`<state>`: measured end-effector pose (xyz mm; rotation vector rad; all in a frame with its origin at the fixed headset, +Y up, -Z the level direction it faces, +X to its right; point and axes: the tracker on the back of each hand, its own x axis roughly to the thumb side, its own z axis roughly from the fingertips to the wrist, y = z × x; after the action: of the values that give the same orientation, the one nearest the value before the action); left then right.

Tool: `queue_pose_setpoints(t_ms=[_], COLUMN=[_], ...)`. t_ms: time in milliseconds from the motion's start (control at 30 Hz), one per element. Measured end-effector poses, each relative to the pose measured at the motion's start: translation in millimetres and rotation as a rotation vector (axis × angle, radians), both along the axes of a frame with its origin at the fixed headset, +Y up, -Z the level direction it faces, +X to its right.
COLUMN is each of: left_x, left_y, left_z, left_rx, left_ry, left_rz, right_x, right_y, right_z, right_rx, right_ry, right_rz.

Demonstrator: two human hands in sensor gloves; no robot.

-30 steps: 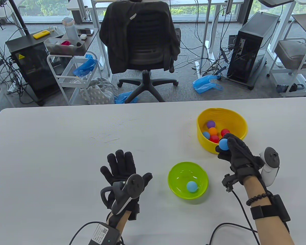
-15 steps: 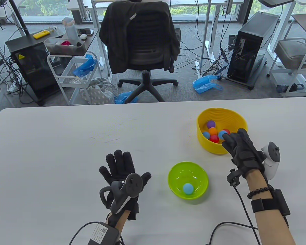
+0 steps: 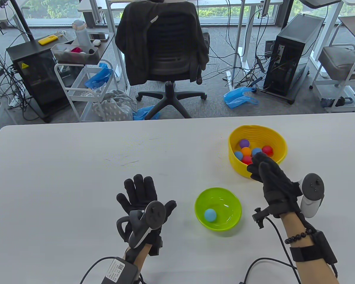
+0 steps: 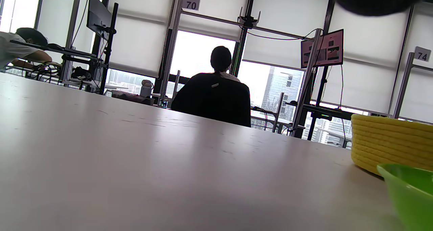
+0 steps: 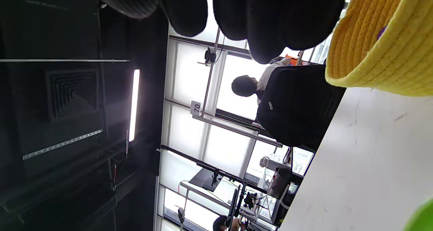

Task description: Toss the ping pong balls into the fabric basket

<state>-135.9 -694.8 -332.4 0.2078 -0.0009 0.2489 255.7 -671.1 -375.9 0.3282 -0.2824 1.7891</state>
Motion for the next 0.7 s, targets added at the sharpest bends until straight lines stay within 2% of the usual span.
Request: queue_pose_setpoints(t_ms=[167, 300, 467, 567, 700], left_x=[2, 4, 5, 6, 6], left_y=[2, 2, 1, 1, 1], left_z=[2, 3, 3, 3, 3], left_rx=[0.010, 0.008, 0.006, 0.006, 0.006], left_ry=[-0.018, -0.025, -0.027, -0.025, -0.022], left_rz=[0.006, 0.008, 0.003, 0.002, 0.003], right_x=[-32, -60, -89, -99, -109], right_y=[4, 2, -18, -36, -47], right_z=[18, 27, 27, 23, 21], right_rx=[0.136, 0.177, 0.109, 0.037, -0.031], right_ry=[0.036, 0.125, 0.253, 0.319, 0.392], right_rz=[0.349, 0.655, 0.885, 0.947, 1.024])
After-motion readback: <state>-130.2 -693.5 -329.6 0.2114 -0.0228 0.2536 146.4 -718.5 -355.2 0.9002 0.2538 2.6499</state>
